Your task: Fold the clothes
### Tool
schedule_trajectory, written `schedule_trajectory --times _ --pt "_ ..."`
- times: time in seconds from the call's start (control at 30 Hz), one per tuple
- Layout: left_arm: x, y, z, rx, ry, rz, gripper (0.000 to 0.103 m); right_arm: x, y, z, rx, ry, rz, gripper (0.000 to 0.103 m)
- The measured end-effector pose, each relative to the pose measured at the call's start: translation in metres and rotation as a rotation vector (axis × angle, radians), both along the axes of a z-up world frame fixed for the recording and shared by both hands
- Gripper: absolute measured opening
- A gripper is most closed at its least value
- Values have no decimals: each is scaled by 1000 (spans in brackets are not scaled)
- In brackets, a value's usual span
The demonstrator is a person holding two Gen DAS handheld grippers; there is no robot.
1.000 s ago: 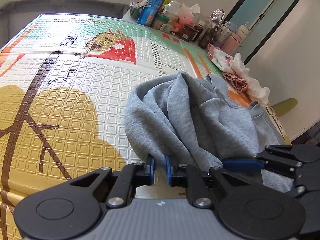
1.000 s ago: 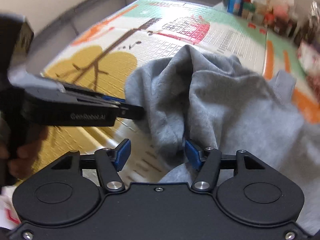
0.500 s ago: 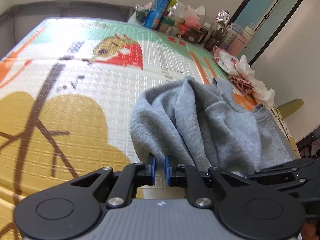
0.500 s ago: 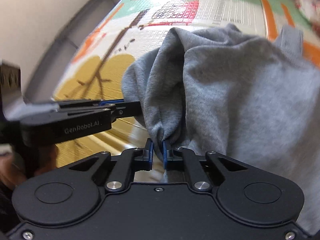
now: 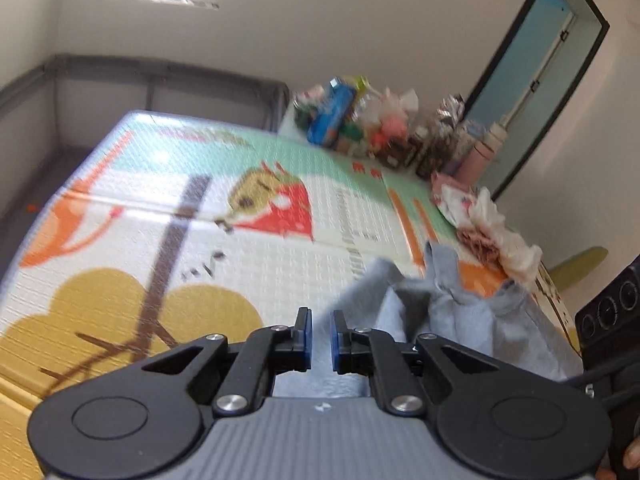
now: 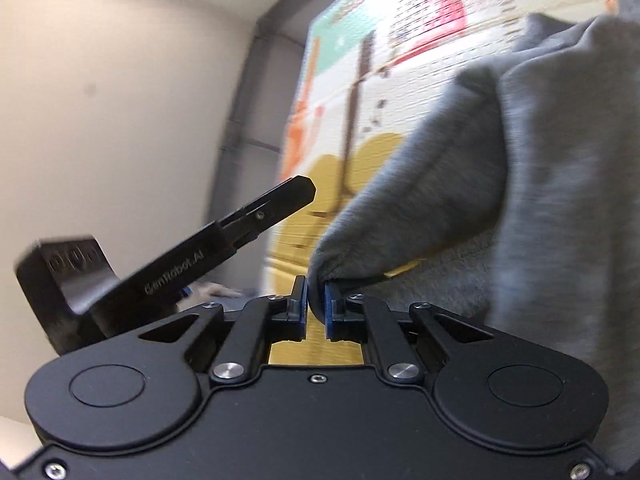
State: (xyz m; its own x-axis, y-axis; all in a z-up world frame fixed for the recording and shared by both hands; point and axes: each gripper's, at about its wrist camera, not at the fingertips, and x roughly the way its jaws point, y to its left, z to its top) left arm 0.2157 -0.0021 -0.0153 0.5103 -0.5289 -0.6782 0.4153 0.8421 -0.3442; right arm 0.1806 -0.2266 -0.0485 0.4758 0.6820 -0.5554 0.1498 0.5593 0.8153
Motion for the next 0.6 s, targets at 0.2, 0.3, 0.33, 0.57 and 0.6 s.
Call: schedule_trajectory --times 0.2,0.3,0.33,0.57,0.6 --pt "-2 24 4 2 12 44 14 13 -4 6 56 -27 -69 7" --pt "-6 28 -7 17 42 40 16 20 -6 9 64 -40 -100 7" --pt "-8 28 -13 24 53 39 17 23 -7 10 23 -42 -98 7" --pt "-22 34 -50 38 137 47 46 31 3 24 -262 -96 -50 40" --pt "-23 35 -54 37 145 50 49 30 3 27 -292 -109 -37 40"
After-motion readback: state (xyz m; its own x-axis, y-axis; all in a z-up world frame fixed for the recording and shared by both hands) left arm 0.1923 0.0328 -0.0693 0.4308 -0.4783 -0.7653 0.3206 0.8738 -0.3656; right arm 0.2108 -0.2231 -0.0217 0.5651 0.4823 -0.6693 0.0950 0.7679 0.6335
